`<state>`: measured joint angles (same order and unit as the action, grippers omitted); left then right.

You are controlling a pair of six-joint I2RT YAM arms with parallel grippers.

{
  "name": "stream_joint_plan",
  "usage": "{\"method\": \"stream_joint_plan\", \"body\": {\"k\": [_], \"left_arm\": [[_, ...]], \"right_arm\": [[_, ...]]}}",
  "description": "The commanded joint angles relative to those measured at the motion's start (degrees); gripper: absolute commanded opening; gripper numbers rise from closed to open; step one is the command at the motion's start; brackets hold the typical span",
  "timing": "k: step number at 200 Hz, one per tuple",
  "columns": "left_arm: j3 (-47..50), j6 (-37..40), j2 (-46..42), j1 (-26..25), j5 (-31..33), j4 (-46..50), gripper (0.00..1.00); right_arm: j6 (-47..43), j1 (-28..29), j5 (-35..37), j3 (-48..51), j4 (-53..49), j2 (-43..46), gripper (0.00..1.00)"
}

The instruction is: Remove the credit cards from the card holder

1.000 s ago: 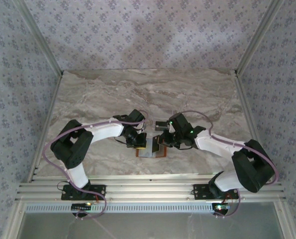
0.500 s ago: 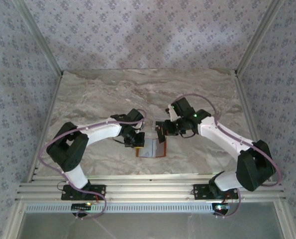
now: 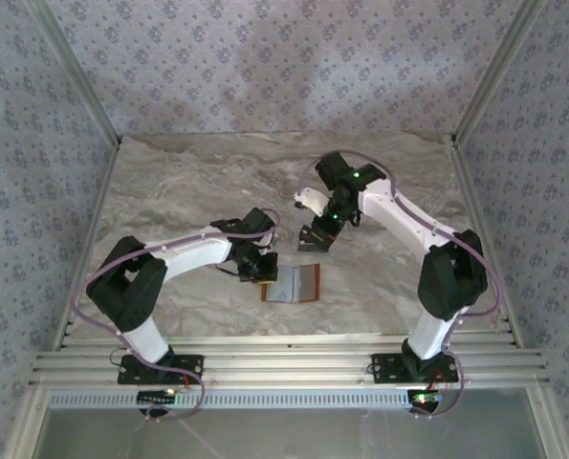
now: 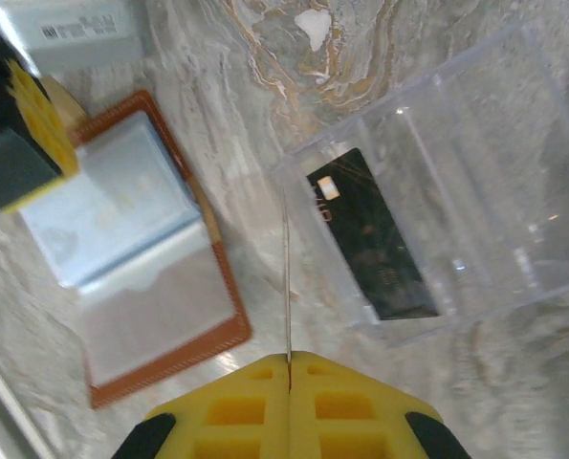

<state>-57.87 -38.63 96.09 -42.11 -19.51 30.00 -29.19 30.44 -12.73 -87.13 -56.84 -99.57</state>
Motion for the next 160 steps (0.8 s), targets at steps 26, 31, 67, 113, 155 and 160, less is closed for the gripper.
{"method": "stream_joint_plan", "body": {"k": [26,31,67,113,155,160], "left_arm": [[1.48,-0.04,-2.35,0.51,0.89,0.66,0.1],[1.65,-0.12,-2.4,0.51,1.02,0.61,0.1],[2.76,-0.55,-3.26,0.55,1.22,-0.29,0.1],[2.85,-0.37,-3.6,0.63,1.25,-0.27,0.11],[3.46,-0.55,-4.24,0.8,1.49,-0.13,0.11],[3.55,-0.57,-4.27,0.75,1.49,-0.19,0.11]], "right_arm": [[-21.9,-0.29,7.85,-14.48,-14.28,-9.35,0.0],[-22.51,-0.29,8.14,-15.67,-14.87,-10.13,0.0],[-26.39,-0.14,6.75,-22.55,-18.6,-14.08,0.0],[-28.71,0.41,6.4,-25.88,-20.1,-17.79,0.0],[-30.62,0.41,6.4,-26.42,-20.33,-20.24,0.0],[-30.63,0.39,6.36,-26.42,-20.43,-20.52,0.0]]}}
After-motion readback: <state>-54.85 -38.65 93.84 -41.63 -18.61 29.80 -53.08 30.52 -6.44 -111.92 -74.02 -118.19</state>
